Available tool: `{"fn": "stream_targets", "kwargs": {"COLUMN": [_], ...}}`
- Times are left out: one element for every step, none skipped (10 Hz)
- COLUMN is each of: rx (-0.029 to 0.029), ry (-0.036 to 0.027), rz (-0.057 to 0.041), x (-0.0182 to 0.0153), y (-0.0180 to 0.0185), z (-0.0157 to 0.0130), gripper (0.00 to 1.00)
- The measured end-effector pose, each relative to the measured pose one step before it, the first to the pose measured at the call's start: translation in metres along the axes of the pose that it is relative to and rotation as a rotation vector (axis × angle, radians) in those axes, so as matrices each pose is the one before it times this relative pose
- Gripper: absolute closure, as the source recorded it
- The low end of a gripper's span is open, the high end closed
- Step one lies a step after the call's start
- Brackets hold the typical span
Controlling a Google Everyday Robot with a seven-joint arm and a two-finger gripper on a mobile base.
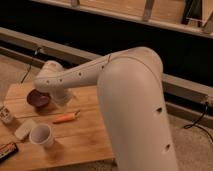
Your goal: Place the pepper in the ceramic bowl
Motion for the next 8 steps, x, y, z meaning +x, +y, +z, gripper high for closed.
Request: {"fn": "stream_targets", "kwargs": {"rx": [-0.05187, -0.04755, -0.02492, -0.01334, -0.00366, -0.00319, -0.00104, -0.00163], "ry": [-0.01962, -0.01436, 0.00045, 0.00902, 0.01883, 0.03163, 0.02009, 0.02278], "rz": [-0.03589, -0.04735, -0.04036, -0.04534, -0.03286, -0.05293, -0.02580, -0.02448], "x": [-0.00895, -0.00619, -0.00125, 0.00058, 0.00356, 0.00525, 0.00310, 0.00248], "y": [0.00974, 0.00685, 0.00148, -0.00167, -0.00310, -0.00491, -0.00227, -0.00144], "z": [0.00966, 0.00892, 0.00636, 0.00527, 0.00352, 0.00541, 0.00359, 0.00557], "gripper": [0.35, 0.35, 0.35, 0.35, 0.35, 0.35, 0.35, 0.35]}}
